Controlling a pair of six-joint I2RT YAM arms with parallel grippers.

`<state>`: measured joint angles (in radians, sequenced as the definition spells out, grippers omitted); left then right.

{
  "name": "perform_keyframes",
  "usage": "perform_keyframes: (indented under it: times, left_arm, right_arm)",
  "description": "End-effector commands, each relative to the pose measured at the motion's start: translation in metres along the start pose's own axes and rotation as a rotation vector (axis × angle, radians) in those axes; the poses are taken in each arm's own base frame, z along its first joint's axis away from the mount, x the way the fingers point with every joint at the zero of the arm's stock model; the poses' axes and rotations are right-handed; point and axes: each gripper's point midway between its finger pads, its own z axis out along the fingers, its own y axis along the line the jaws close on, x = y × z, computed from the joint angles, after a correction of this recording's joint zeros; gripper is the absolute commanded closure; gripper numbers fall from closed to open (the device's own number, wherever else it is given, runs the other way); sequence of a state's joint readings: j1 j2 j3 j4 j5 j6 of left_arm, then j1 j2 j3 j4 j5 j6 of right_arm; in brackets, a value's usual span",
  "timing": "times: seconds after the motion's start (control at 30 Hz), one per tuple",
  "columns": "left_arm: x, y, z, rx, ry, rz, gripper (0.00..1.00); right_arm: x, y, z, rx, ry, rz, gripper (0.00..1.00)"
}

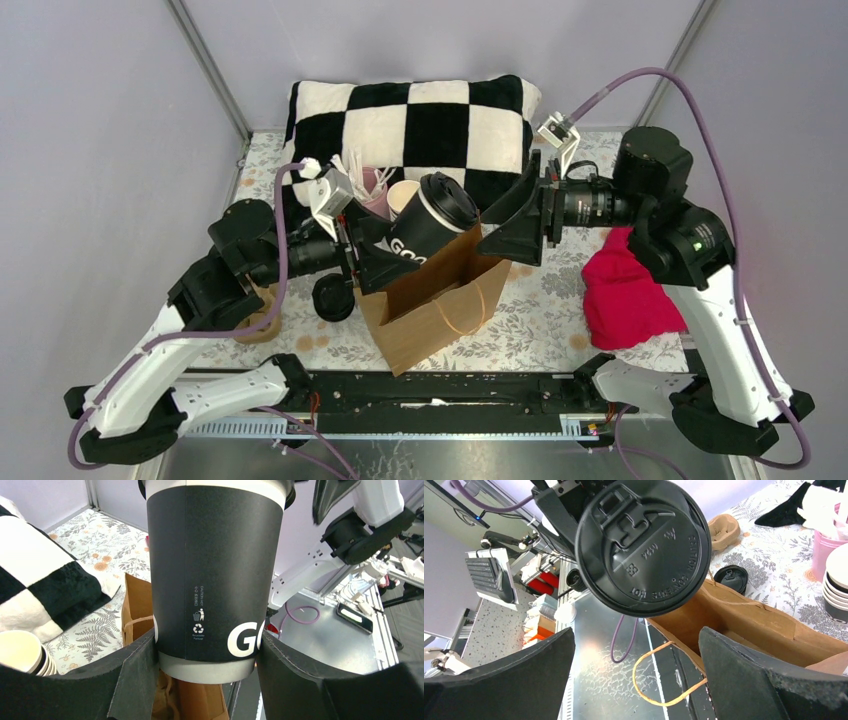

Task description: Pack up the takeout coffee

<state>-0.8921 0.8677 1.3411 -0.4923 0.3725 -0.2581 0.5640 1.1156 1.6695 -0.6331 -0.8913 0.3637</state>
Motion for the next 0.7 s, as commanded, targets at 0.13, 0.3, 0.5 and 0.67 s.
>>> perform_keyframes:
  times: [0.13, 0.3, 0.5, 0.67]
  left_arm:
    - [-0.016, -0.014, -0.016, 0.064, -0.029, 0.172, 0.57]
    - [-0.016, -0.006, -0.011, 0.042, 0.006, 0.235, 0.58]
    - [-0.013, -0.002, -0.003, 0.052, 0.053, 0.264, 0.60]
    - [-0.011, 0.002, -0.001, 0.045, 0.094, 0.289, 0.61]
  right_arm:
    - [-0.022, 0.019, -0.005, -0.001, -0.030, 0.062, 0.01]
    - [-0.035, 0.009, 0.000, 0.061, -0.046, 0.113, 0.00]
    - [-0.041, 0.002, 0.008, 0.061, -0.031, 0.130, 0.00]
    - [-0.040, 0.007, 0.012, 0.011, -0.007, 0.144, 0.00]
